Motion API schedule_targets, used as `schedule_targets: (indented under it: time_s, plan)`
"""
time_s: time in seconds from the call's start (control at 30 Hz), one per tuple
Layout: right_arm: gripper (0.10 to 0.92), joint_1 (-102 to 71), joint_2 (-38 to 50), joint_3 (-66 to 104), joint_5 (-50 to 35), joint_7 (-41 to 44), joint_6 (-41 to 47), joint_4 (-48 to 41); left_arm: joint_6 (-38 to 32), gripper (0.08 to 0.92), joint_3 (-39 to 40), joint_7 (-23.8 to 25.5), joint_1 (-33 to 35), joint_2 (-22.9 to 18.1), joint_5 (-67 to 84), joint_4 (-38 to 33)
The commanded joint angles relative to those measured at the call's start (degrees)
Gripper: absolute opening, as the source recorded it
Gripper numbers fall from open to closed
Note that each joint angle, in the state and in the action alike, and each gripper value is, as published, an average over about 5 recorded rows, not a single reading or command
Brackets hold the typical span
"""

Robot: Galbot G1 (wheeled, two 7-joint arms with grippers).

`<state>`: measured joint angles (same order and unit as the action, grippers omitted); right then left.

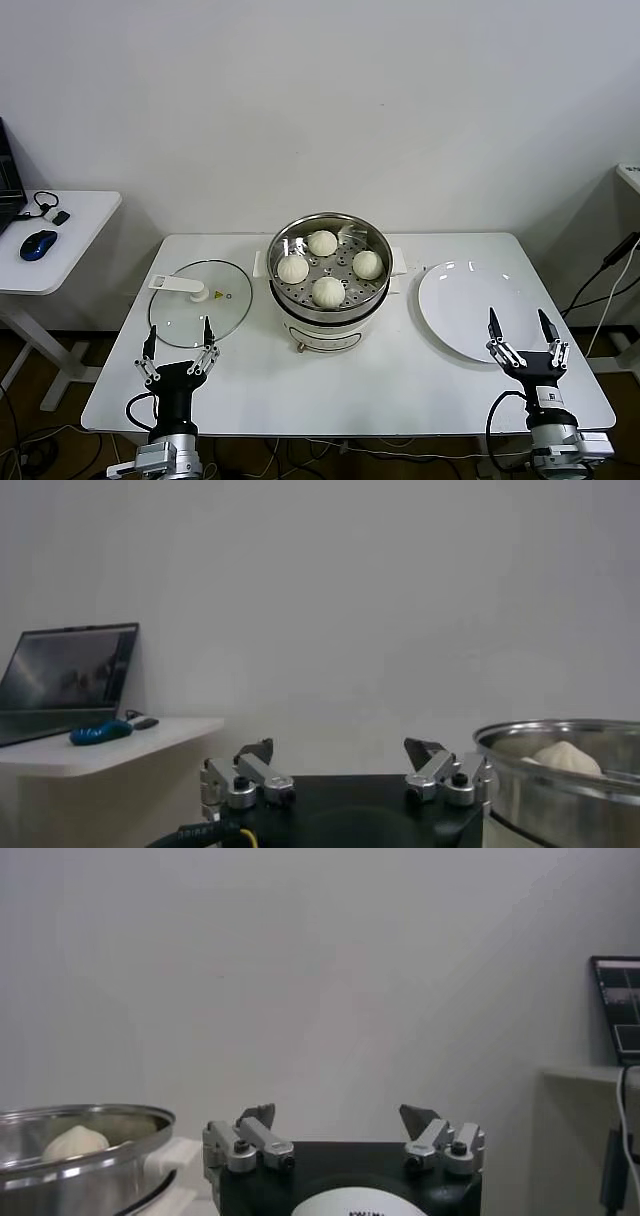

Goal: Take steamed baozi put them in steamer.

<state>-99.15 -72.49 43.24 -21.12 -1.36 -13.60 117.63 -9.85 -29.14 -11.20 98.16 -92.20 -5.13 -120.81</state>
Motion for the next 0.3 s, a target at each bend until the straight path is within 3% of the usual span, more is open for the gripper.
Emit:
schedule_targets:
  time_s: [0.03, 0.3]
  plan:
    - [0.823, 0.09, -0.35, 0.01, 0.17, 0.02, 0.15, 0.09, -0.03, 0.823, -0.13, 0.01, -0.06, -2.79, 0.06, 0.09]
    - [0.823, 0.29, -0.32, 0.11, 0.10, 0.05, 0.34, 0.11, 0.03, 0.823, -0.15, 0.05, -0.15, -2.79, 0.12, 0.12]
